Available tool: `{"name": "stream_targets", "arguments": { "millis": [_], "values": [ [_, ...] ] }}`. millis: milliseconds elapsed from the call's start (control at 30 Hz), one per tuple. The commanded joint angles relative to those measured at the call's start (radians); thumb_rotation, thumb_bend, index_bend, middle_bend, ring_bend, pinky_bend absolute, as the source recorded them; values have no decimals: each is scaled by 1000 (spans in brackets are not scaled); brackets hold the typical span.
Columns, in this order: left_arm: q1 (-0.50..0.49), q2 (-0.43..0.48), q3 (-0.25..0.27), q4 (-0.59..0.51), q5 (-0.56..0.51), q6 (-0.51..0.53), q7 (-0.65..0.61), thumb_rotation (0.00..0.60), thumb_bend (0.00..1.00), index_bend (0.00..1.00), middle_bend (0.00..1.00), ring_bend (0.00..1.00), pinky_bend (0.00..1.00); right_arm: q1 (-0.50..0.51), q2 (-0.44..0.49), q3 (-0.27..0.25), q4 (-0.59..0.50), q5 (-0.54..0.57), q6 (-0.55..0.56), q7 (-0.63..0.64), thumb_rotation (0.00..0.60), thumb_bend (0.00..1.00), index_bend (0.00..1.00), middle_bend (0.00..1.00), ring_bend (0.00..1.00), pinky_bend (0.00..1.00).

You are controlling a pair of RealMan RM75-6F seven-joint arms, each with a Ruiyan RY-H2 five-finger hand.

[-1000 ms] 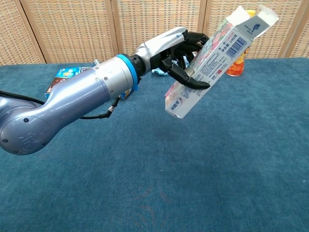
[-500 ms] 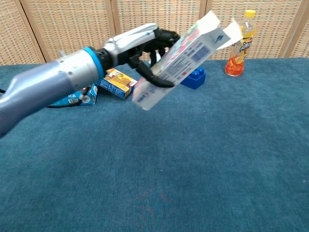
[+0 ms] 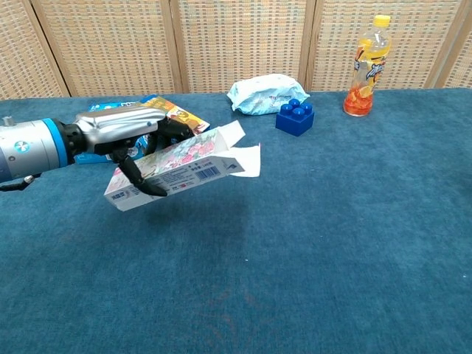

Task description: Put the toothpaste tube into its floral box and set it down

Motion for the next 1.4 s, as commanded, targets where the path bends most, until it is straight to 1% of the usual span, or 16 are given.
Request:
{"name": "stream_targets", "arguments": {
  "millis": [33,100,133,200,233,267,300,333,367,533,700,867,933,1133,1267,1400],
  "values": [
    [8,-3,2,-1,-2,-3,16,600,225,572,541,513,551,-33,-76,-33,69,-25,24,74,600,0,0,0,0,0],
    [10,-4,0,-4,-6,-10,30,600,225,572,512,486,532,-40,-93,-38,86,-36,37,87,600,0,0,0,0,0],
    [12,-3,0,-12,-13,-22,36,600,224,556,446,424,490,-45,-101,-40,91,-42,47,95,600,0,0,0,0,0],
    [9,7,-1,-36,-34,-60,37,600,225,428,236,227,342,-50,-107,-41,94,-50,59,104,600,0,0,0,0,0],
    [7,17,-3,-57,-49,-86,42,600,225,294,111,110,238,-53,-108,-42,93,-56,67,107,600,0,0,0,0,0],
    [4,24,-6,-73,-59,-102,48,600,225,161,30,32,152,-55,-108,-43,93,-61,74,105,600,0,0,0,0,0],
    [3,29,-10,-85,-69,-114,58,600,225,92,5,6,113,-58,-107,-43,92,-65,81,100,600,0,0,0,0,0],
    [4,32,-13,-96,-77,-120,69,600,225,30,0,0,80,-61,-107,-43,91,-70,88,94,600,0,0,0,0,0],
    [5,35,-16,-105,-84,-124,79,600,225,6,0,0,64,-63,-107,-44,90,-73,93,89,600,0,0,0,0,0],
    [24,66,-31,-168,-100,-108,96,600,225,0,0,0,12,-85,-102,-49,75,-91,130,78,600,0,0,0,0,0],
    [85,157,-42,-264,-101,-8,90,600,224,0,0,0,0,-115,-99,-59,70,-103,167,92,600,0,0,0,0,0],
    [199,258,-35,-352,-136,131,174,600,225,0,0,0,0,-162,-126,-74,92,-129,240,78,600,0,0,0,0,0],
    [283,307,-31,-407,-164,237,225,600,224,0,0,0,0,-185,-138,-84,91,-140,271,100,600,0,0,0,0,0],
    [469,402,2,-545,-224,441,396,600,223,0,0,0,0,-226,-143,-96,60,-156,319,130,600,0,0,0,0,0],
    [563,476,38,-671,-270,504,486,600,223,0,0,0,0,-242,-141,-100,37,-169,335,131,600,0,0,0,0,0],
    [626,531,66,-750,-254,546,505,600,222,0,0,0,0,-254,-137,-103,26,-178,345,133,600,0,0,0,0,0]
  ]
}}
